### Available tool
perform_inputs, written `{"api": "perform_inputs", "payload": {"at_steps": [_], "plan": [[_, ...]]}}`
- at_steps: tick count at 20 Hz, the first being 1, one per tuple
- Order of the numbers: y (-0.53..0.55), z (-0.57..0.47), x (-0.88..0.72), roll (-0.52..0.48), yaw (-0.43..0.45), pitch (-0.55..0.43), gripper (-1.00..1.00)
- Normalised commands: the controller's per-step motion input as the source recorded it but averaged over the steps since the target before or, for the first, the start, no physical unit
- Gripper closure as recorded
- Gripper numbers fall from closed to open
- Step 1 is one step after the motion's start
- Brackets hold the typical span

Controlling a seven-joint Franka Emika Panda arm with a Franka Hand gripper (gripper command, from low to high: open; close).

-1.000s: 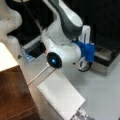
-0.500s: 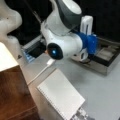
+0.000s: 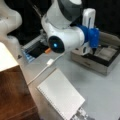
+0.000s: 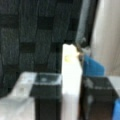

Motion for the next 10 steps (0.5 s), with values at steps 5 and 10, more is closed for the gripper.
{"api": "perform_inputs", "payload": {"at_steps": [5,10], "plan": [[0.24,0.22,0.25,-0.023,-0.112,0.077,1.0],[0.18,0.16,0.24,-0.008,-0.102,0.067,1.0]]}}
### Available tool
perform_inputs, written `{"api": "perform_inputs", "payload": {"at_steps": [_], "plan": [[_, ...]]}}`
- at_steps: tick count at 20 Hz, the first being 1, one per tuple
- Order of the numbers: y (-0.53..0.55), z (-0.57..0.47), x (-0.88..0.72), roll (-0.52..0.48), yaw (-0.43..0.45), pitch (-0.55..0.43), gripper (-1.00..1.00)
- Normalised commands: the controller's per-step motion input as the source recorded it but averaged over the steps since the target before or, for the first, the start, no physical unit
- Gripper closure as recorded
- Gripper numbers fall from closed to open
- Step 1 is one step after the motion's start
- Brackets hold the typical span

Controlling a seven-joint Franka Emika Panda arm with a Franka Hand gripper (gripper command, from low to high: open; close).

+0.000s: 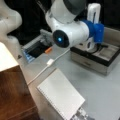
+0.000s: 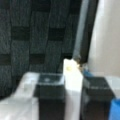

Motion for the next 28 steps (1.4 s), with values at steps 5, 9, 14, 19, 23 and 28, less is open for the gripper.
{"api": "perform_inputs", "payload": {"at_steps": [5,9,14,19,23,28], "plan": [[0.18,0.1,0.23,0.025,-0.108,0.06,1.0],[0.18,0.07,0.21,0.03,-0.126,0.074,1.0],[0.19,0.04,0.22,-0.01,-0.139,0.07,1.0],[0.17,0.0,0.19,-0.053,-0.153,0.078,1.0],[0.13,-0.04,0.17,-0.042,-0.154,0.069,1.0],[0.1,-0.06,0.19,-0.033,-0.17,0.073,1.0]]}}
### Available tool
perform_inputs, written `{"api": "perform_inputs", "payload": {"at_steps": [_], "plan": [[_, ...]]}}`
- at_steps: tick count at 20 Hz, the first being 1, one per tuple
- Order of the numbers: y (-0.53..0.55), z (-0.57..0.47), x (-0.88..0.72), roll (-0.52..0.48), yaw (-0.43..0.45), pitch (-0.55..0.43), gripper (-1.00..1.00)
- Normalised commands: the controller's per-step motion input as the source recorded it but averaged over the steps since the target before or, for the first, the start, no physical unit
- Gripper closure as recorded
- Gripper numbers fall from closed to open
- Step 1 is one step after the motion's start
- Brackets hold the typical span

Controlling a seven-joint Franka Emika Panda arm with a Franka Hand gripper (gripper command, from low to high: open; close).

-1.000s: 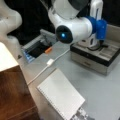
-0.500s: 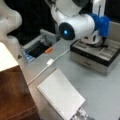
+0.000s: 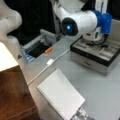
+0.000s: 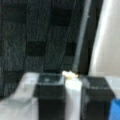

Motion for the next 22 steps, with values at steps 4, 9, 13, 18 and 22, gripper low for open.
{"api": "perform_inputs", "payload": {"at_steps": [4,9,13,18,22], "plan": [[0.09,-0.06,0.2,-0.014,-0.179,0.073,1.0],[0.11,-0.06,0.21,-0.014,-0.185,0.072,1.0],[0.11,-0.08,0.21,-0.027,-0.193,0.078,1.0],[0.05,-0.1,0.2,-0.029,-0.19,0.08,-1.0],[0.04,-0.11,0.2,-0.037,-0.199,0.076,-1.0]]}}
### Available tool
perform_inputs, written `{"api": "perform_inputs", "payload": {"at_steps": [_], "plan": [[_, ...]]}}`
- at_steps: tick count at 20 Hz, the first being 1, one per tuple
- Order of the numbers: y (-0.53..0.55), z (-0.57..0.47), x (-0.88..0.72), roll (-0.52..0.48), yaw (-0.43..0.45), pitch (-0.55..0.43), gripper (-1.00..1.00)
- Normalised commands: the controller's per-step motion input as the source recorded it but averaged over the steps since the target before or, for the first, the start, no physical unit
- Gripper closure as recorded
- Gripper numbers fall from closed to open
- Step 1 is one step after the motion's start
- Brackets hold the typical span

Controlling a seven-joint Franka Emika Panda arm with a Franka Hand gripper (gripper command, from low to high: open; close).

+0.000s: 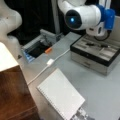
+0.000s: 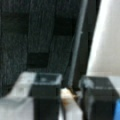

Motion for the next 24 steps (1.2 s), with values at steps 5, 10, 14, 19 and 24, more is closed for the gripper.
{"api": "perform_inputs", "payload": {"at_steps": [5,10,14,19,24], "plan": [[0.1,-0.02,0.13,0.001,-0.15,0.066,-1.0],[0.19,0.06,0.08,0.029,-0.116,0.053,-1.0],[0.22,0.09,0.1,0.053,-0.128,0.058,-1.0],[0.26,0.09,0.13,0.066,-0.147,0.068,-1.0],[0.3,0.07,0.14,0.07,-0.143,0.081,-1.0]]}}
